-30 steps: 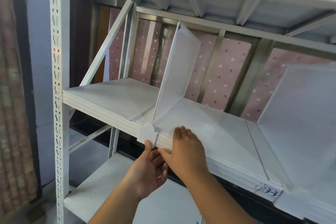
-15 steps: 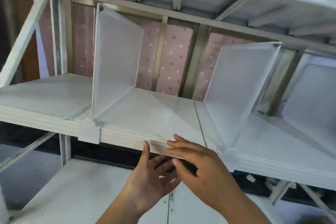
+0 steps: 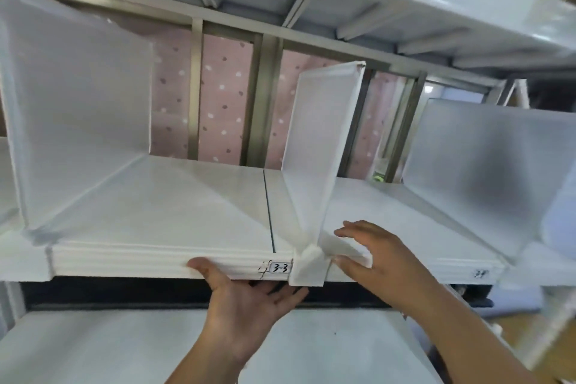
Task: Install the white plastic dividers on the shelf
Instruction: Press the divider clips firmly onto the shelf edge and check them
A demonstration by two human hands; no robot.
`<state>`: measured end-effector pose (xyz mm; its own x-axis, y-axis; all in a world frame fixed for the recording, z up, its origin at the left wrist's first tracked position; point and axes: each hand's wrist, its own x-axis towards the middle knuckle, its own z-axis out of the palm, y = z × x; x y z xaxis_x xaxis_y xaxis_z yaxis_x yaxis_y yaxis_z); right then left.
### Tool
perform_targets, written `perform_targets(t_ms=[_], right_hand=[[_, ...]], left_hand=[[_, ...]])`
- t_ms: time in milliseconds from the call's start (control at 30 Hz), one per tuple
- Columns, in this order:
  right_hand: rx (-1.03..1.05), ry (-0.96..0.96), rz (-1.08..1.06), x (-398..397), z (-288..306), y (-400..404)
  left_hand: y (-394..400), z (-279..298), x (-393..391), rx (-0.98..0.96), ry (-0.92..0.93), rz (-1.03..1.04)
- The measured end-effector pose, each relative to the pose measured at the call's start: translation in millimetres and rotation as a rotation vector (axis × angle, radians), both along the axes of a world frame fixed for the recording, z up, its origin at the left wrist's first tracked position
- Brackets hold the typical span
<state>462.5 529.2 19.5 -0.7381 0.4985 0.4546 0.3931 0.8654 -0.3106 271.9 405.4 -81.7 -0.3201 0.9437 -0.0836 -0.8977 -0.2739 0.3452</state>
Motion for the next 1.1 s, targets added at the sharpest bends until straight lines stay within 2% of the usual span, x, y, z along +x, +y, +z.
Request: perform_targets(t_ms=[100, 167, 300, 400, 533, 767, 1100], right_hand=[[-0.078, -0.258, 0.065, -13.2, -8.0, 19.9], [-0.131, -0.289, 0.08, -18.9, -11.2, 28.4], [-0.072, -0.274, 0.065, -21.9, -17.5, 37.7], [-0.044, -0.179, 0.068, -20.4, -24.9, 39.2], [-0.012, -0.086, 0.06, -18.7, -30.7, 39.8], [0.014, 0.031, 0.031, -19.8, -39.0, 37.3], [0.185, 0.037, -0.04, -20.9, -44.7, 27.8]], left_hand=[[-2.1, 5.0, 2.0, 0.058, 0.019, -0.025], [-4.9, 7.3, 2.3, 0.087, 0.027, -0.056], [-9.7, 4.5, -0.3, 0.127, 0.05, -0.174], [-11.1, 2.8, -2.6, 0.208, 0.012, -0.252], [-7.4, 0.6, -2.9, 0.227, -0.022, -0.23], [-0.8, 0.2, 0.7, 0.098, -0.009, -0.097], [-2.7, 6.2, 3.3, -0.106, -0.046, -0.029]])
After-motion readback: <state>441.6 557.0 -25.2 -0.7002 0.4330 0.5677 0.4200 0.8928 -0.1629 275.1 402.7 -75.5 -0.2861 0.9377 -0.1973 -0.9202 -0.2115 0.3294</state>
